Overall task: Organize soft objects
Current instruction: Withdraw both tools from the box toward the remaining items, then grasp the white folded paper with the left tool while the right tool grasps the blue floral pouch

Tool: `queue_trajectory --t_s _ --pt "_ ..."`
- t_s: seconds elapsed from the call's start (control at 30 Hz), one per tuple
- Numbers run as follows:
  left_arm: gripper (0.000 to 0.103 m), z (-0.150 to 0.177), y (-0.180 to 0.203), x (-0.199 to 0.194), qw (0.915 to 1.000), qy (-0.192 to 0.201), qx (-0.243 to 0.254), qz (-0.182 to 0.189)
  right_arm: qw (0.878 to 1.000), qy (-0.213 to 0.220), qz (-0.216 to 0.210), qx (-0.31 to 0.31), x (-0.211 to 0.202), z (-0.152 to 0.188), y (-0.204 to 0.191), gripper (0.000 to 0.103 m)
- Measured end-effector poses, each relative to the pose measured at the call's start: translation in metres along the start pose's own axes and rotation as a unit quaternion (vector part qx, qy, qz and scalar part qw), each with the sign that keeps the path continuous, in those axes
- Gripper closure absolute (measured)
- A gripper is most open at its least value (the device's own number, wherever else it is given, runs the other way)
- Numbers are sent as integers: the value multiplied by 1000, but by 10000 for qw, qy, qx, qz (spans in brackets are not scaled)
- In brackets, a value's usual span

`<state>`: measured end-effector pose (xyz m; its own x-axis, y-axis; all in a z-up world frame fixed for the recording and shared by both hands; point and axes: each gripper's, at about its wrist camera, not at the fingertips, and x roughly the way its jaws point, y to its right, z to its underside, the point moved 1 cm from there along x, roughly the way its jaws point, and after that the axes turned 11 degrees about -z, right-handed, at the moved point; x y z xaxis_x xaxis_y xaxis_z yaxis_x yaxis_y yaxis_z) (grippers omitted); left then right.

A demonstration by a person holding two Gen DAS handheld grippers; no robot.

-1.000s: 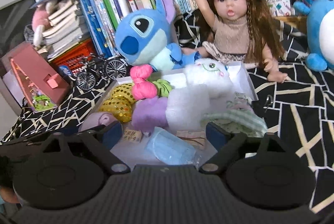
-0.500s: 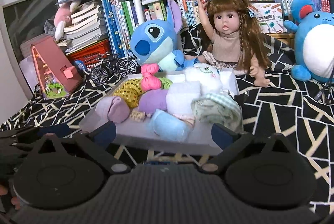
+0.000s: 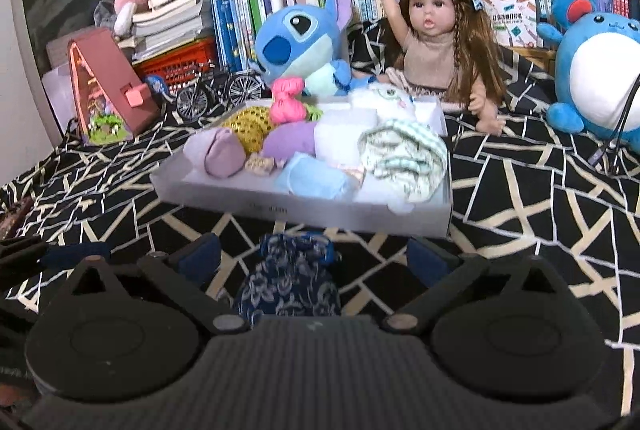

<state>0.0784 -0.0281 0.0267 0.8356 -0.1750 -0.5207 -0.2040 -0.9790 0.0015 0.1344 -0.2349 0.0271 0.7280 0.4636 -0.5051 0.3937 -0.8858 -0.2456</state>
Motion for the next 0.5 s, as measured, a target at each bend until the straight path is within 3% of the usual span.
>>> queue_trajectory --t_s 0.5 --pt "20 25 18 -10 9992 -98 182 333 9994 -294 -154 77 14 20 -6 0"
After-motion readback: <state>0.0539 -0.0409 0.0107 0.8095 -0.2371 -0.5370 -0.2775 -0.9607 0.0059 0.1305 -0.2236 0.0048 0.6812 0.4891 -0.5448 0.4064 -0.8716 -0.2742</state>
